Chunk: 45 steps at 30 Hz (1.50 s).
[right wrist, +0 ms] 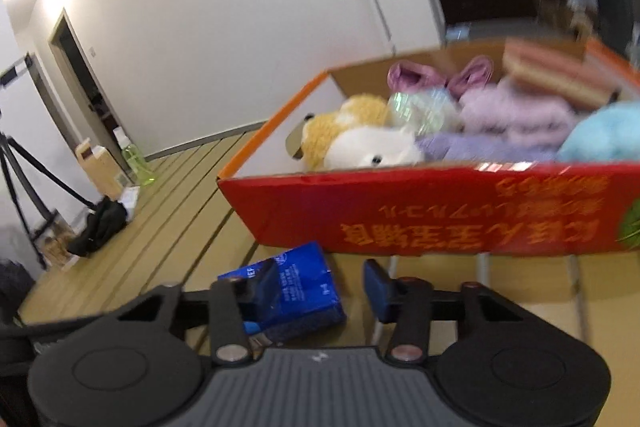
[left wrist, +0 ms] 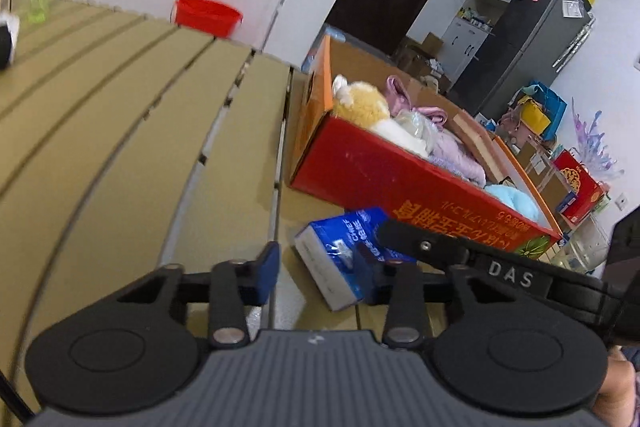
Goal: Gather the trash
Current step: 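Grasp the blue-white carton with both tools and lift it, then carry the blue-white carton over the box and lower it inside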
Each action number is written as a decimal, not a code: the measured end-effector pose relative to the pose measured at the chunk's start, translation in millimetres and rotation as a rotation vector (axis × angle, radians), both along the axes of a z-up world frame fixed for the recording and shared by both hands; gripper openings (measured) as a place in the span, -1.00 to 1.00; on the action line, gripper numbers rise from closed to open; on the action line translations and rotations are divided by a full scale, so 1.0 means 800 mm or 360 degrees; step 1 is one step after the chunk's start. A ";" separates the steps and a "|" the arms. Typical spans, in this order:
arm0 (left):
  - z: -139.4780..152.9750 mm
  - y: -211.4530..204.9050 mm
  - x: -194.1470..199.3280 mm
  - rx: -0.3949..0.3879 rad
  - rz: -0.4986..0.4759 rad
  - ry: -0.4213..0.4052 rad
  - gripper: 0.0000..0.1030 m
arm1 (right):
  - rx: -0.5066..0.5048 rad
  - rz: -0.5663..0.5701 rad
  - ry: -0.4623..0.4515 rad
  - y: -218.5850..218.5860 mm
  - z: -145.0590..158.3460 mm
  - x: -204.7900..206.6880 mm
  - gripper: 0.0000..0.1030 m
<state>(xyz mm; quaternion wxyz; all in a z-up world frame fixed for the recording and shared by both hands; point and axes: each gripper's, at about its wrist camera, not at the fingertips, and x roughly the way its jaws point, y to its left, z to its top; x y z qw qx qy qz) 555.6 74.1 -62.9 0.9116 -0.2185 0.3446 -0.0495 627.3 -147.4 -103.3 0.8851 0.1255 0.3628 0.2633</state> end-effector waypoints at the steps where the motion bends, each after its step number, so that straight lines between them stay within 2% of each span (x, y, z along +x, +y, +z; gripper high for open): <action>1: -0.002 0.001 0.000 -0.0021 -0.0002 -0.0006 -0.30 | 0.0034 0.0016 0.0040 0.000 -0.005 0.005 -0.35; 4: -0.002 -0.004 0.000 0.0007 -0.0006 -0.0040 -0.34 | 0.0104 0.0034 0.0077 0.001 -0.015 0.010 -0.35; 8: -0.001 -0.012 -0.003 0.0026 -0.0018 -0.0069 -0.51 | 0.0110 0.0043 0.0070 0.000 -0.016 0.010 -0.42; 14: 0.005 -0.016 -0.008 0.0058 0.0003 -0.0072 -0.51 | 0.0094 0.0043 0.0055 -0.006 -0.008 -0.003 -0.56; 18: 0.020 -0.027 -0.032 0.0122 0.0022 -0.0120 -0.51 | 0.0071 0.0062 0.0012 -0.006 0.009 -0.026 -0.59; 24: 0.061 -0.057 -0.108 0.0194 -0.0014 -0.0226 -0.51 | 0.0045 0.0034 -0.0141 -0.024 0.046 -0.108 -0.59; 31: 0.105 -0.106 -0.225 0.0272 -0.0147 -0.0365 -0.51 | 0.0056 -0.0057 -0.0330 -0.071 0.092 -0.250 -0.59; 35: 0.121 -0.133 -0.284 0.0317 -0.0224 -0.0430 -0.51 | 0.0093 -0.0129 -0.0388 -0.100 0.108 -0.324 -0.59; 40: 0.135 -0.160 -0.335 0.0343 -0.0276 -0.0507 -0.51 | 0.0095 -0.0207 -0.0471 -0.126 0.123 -0.396 -0.59; 45: 0.151 -0.182 -0.356 0.0361 -0.0317 -0.0576 -0.51 | 0.0114 -0.0250 -0.0534 -0.150 0.137 -0.432 -0.59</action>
